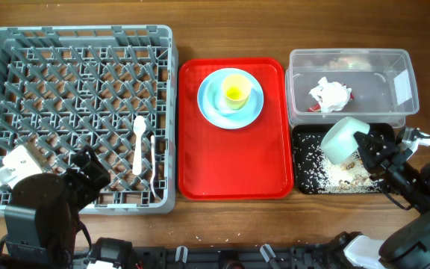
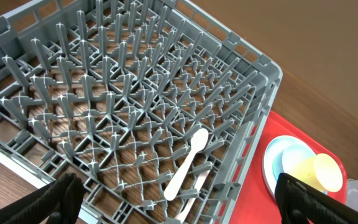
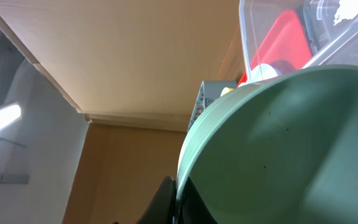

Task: Sort waste into correct bins and load items into the dishwasher rack
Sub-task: 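Carry the green bowl over the black tray and tip the rice out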

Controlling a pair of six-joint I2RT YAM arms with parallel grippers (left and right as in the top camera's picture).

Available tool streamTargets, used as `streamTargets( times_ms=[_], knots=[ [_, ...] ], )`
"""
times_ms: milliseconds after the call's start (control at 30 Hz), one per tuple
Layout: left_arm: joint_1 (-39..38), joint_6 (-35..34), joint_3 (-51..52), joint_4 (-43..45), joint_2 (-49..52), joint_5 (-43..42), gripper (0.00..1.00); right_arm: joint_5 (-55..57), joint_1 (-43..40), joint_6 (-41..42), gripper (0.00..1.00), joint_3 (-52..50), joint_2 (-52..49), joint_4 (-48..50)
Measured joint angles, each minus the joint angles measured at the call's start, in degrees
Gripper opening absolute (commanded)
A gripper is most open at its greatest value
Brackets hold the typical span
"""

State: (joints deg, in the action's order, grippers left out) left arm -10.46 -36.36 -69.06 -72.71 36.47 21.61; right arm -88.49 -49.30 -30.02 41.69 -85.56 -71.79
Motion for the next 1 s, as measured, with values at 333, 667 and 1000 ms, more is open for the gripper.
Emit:
streamTargets(
  times_ms=[333,667,1000],
  knots=[
    [0.0,0.0,0.0,0.0,0.0,0.0,1.00,-0.5,0.0,2.7,0.04,-1.3,0.0,0.7],
    [0.0,0.0,0.0,0.0,0.0,0.0,1.00,-0.3,0.0,3.7,0.04,-1.6,0.0,1.0],
    [0.0,0.0,0.0,0.0,0.0,0.0,1.00,10.0,0.0,4.5,0.04,-1.6,0.3,-0.8]
  ],
)
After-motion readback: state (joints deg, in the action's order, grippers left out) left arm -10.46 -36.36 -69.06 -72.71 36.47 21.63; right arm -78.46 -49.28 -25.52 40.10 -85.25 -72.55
